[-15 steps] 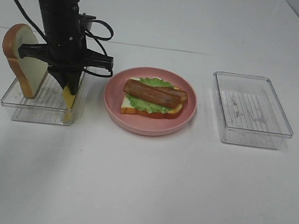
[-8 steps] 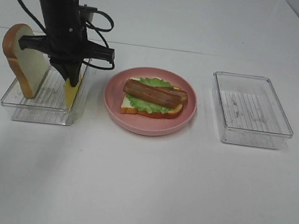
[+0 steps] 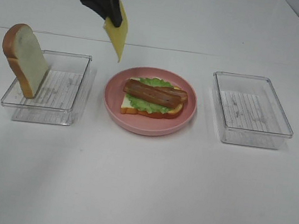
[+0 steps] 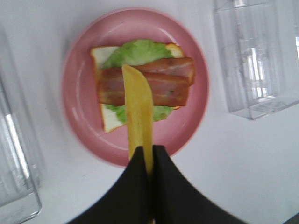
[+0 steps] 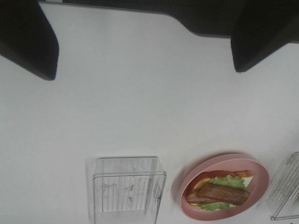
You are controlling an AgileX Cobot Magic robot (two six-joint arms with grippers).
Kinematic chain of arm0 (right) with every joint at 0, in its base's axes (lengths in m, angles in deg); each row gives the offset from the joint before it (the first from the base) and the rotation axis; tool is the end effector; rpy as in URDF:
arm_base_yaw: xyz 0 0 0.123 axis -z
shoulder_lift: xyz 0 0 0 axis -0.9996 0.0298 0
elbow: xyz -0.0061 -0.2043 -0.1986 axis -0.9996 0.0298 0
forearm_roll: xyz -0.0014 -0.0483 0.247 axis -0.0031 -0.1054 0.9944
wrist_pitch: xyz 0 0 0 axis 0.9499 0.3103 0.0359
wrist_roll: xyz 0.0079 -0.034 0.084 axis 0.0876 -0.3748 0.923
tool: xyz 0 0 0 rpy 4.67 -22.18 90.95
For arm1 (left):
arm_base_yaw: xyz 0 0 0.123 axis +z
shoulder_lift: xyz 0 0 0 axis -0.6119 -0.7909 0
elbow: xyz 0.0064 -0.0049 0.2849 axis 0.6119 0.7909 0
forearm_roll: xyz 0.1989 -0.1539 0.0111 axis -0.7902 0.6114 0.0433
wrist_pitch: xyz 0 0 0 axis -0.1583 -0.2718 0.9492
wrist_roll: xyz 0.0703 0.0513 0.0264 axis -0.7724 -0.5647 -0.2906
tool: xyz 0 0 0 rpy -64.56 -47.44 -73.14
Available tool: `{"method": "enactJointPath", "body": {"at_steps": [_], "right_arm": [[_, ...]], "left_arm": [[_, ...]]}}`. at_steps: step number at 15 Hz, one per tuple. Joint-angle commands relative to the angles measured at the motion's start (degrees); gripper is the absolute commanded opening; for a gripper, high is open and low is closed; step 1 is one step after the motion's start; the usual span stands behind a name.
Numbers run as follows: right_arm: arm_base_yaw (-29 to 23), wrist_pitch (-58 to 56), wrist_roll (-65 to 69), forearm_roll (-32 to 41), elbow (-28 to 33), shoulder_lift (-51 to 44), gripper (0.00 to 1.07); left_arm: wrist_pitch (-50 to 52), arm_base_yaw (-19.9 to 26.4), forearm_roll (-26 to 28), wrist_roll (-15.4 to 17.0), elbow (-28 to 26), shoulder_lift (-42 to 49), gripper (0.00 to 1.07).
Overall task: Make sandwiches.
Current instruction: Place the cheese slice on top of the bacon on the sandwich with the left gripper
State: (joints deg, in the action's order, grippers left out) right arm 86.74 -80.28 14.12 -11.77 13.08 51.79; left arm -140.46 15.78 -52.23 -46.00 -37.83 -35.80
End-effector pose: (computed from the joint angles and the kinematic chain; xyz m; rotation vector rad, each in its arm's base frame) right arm -0.0032 0.0114 0.2615 -0.0824 2.1271 0.1627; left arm 0.4180 -0.1982 0.2913 0.1432 2.7620 -0.6291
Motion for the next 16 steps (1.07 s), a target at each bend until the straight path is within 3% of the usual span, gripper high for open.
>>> {"method": "enactJointPath", "body": {"at_steps": [1,2,4,5,16], "right_arm": [[0.17,0.4,-0.06,0.17,0.23,-1.43,0.96],[0.17,0.4,-0.06,0.17,0.23,-1.43,0.96],[0.17,0.4,-0.06,0.17,0.23,-1.43,0.96],[0.17,0.4,-0.06,0.17,0.23,-1.43,0.96],[0.17,0.4,-0.06,0.17,0.23,-1.43,0.96]], "left_arm": [[4.18,-1.03,6.7,-5.61,-0.46,-1.38,0.0],[4.98,-1.03,8.25,-6.99,-0.46,-2.06,0.0],[7.51,-2.23,14.95,-13.81,-0.46,-5.44,0.0],[7.96,-2.69,16.62,-14.84,-0.46,-6.65,0.0],[13.64,-3.04,28.3,-20.57,-2.23,-17.88,0.0]]}}
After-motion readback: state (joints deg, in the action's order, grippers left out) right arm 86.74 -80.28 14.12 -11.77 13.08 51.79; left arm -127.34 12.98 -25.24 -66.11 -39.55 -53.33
